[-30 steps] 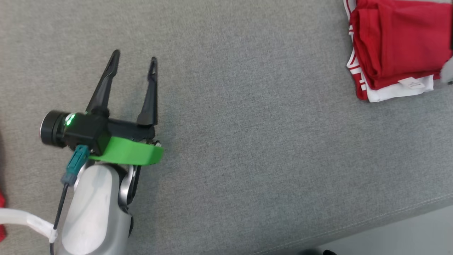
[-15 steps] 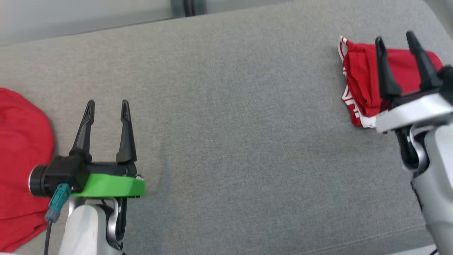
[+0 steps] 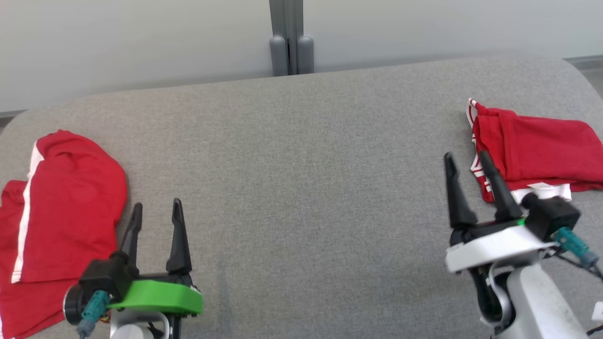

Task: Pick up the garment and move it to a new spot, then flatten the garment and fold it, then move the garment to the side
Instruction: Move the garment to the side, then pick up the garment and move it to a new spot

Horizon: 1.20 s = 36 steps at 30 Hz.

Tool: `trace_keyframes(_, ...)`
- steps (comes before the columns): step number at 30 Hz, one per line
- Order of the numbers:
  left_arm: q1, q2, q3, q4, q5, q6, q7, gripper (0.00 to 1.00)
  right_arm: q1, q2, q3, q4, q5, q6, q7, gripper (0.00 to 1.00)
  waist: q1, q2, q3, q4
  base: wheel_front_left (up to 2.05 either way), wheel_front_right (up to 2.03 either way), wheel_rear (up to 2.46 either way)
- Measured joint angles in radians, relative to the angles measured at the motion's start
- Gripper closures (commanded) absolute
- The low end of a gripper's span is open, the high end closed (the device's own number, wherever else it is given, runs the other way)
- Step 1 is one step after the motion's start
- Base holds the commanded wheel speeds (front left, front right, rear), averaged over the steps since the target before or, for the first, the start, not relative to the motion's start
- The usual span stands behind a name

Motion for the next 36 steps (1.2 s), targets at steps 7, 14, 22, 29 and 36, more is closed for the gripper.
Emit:
trace_keyframes(7,0.046,0.0,-0.036,0.021,-0.002,0.0,0.0,0.0,0.068,0.035,0.025,0.006,-0.051,0.0,0.0,0.0,0.0,0.0,-0.04,0.014,0.0,0.0,0.0)
trace_keyframes(14,0.056,0.0,-0.052,0.026,-0.002,0.008,0.0,0.0,0.08,0.051,0.039,0.018,-0.067,0.0,0.0,0.0,0.0,0.0,-0.048,0.011,0.0,0.0,0.0)
trace_keyframes(22,0.056,0.0,-0.049,0.026,-0.002,0.008,0.0,0.0,0.08,0.058,0.032,0.024,-0.069,0.0,0.0,0.0,0.0,0.0,-0.048,0.012,0.0,0.0,0.0)
trace_keyframes(29,0.055,0.0,-0.056,0.032,-0.001,0.007,0.0,0.0,0.083,0.06,0.021,0.033,-0.067,0.0,0.0,0.0,0.0,0.0,-0.047,0.031,0.0,0.0,0.0)
trace_keyframes(36,0.044,-0.001,-0.051,0.03,-0.002,0.014,0.0,0.0,0.083,0.061,0.031,0.041,-0.061,0.0,0.0,0.0,0.0,0.0,-0.045,0.089,0.0,0.0,0.0)
